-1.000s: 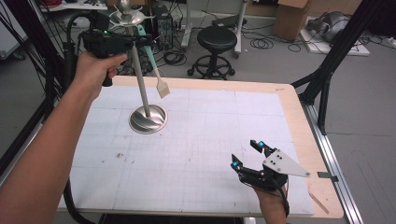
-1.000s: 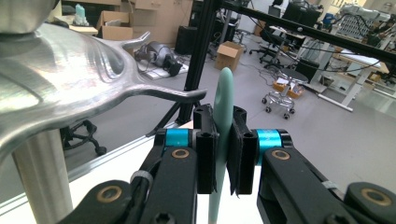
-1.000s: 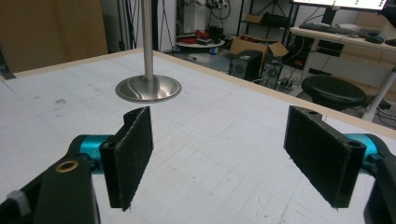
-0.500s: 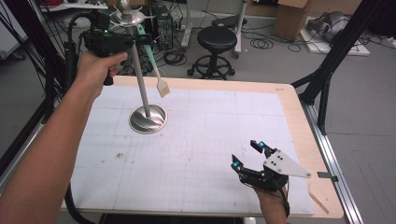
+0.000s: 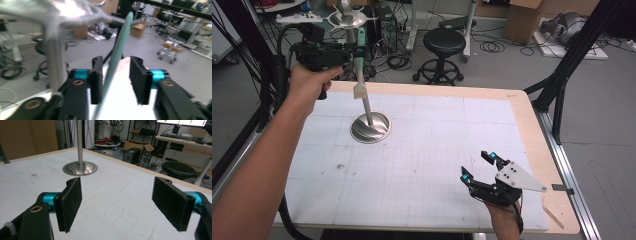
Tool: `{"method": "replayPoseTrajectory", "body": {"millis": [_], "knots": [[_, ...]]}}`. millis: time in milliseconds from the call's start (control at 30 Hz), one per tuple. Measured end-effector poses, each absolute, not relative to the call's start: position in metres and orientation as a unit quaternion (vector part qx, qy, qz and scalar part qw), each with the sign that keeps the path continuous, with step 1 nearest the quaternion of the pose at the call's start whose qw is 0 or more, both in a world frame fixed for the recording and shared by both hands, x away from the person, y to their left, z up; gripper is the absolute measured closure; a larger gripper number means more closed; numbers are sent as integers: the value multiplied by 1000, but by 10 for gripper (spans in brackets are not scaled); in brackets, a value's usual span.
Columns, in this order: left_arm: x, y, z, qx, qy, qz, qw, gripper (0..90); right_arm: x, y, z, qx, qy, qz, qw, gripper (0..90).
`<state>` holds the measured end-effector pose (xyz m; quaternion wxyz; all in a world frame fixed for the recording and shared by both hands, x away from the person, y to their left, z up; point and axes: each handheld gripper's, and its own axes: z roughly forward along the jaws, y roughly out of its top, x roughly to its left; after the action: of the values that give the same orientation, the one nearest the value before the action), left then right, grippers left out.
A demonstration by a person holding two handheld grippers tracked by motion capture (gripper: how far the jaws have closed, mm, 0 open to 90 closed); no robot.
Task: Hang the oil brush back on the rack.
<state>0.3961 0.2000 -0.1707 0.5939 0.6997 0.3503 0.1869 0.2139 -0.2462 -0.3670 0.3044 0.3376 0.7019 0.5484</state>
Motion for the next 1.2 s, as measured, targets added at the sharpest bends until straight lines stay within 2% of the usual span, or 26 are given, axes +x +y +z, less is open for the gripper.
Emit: {"method": "replayPoseTrajectory", "body": {"millis": [133, 267, 367, 600, 667, 1000, 1200], "knots": [[376, 214, -180, 683, 345, 236, 599, 470, 214, -245, -367, 336, 702, 549, 304, 228], [357, 228, -193, 675, 337, 240, 611, 455, 214, -243, -366, 336, 702, 549, 304, 229], [343, 238, -208, 667, 329, 236, 625, 412, 214, -243, -367, 337, 702, 549, 303, 228], [307, 254, -255, 651, 309, 234, 652, 232, 216, -249, -373, 355, 703, 546, 286, 207], [297, 256, -269, 654, 309, 234, 649, 158, 215, -251, -375, 358, 705, 542, 284, 200], [256, 258, -351, 680, 300, 226, 630, 149, 206, -271, -387, 380, 706, 524, 287, 181], [248, 256, -382, 675, 310, 215, 634, 157, 204, -277, -389, 392, 700, 521, 291, 180]]}}
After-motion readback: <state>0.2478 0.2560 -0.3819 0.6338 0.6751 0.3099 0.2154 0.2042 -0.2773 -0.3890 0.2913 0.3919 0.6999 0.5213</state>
